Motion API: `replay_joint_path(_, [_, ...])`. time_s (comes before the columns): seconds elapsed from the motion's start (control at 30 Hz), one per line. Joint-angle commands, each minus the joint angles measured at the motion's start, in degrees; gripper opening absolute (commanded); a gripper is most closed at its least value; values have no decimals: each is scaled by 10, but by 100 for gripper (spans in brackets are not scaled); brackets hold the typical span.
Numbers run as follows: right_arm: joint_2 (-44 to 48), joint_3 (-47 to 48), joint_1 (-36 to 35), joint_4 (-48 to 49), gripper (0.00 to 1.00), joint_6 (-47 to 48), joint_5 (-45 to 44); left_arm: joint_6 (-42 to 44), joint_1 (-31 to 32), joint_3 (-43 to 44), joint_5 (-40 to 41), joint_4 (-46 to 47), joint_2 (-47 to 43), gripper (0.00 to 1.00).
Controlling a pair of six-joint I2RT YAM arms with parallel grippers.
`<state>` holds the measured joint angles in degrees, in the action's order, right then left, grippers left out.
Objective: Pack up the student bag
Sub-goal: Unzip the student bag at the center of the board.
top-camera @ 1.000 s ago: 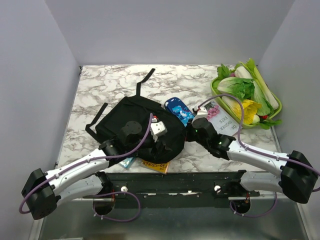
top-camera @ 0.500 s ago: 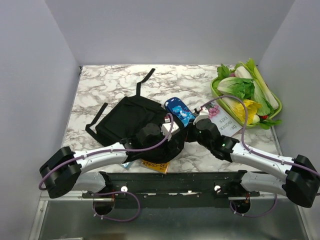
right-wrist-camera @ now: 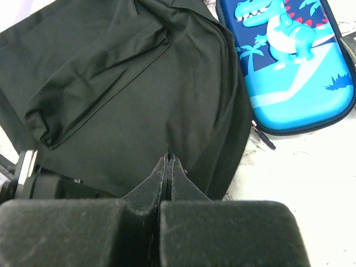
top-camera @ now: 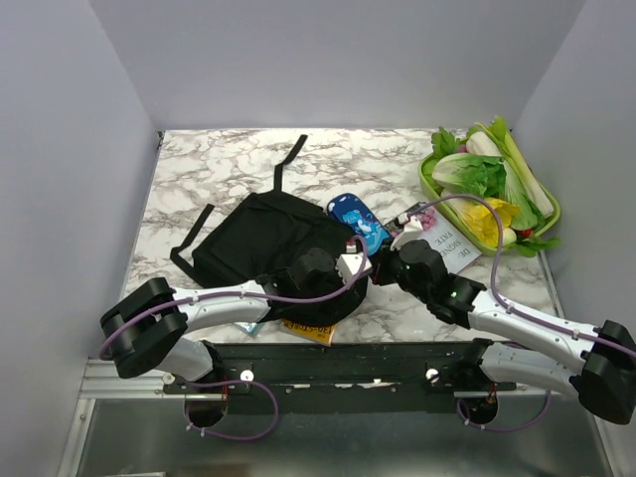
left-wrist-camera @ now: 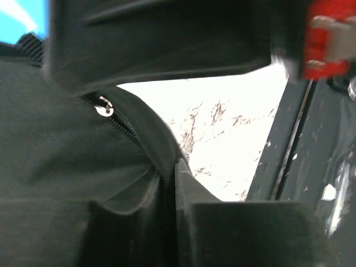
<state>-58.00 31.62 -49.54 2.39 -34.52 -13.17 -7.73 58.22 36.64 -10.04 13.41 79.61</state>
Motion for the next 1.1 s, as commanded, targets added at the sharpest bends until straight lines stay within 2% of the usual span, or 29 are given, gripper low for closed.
replay_joint_path(0.0, [-12,-8,-5,2,1,2,-7,68,27,27,-102,0,-2,7])
replay_joint_path(0.07, [-18,-5,-2,1,1,7,-24,108,34,36,-121,-14,-9,0])
replay_joint_path(0.23, [-54,40,15,-22,1,34,-62,202,69,60,-162,-84,-40,0])
replay_joint_path(0.37, [-60,62,60,-66,1,46,-57,313,105,53,-152,-162,-74,0])
replay_joint_path(0.5, [-61,73,79,-73,1,64,-50,344,107,34,-169,-231,-108,0])
replay_joint_path(0.63, [-99,101,83,-72,1,76,-45,369,107,24,-196,-269,-133,0])
replay_joint_path(0.87, [-205,173,86,-35,1,95,-13,425,107,24,-222,-339,-160,0])
replay_joint_path(1.07, [-294,256,86,-37,1,97,-42,453,108,19,-241,-368,-177,0])
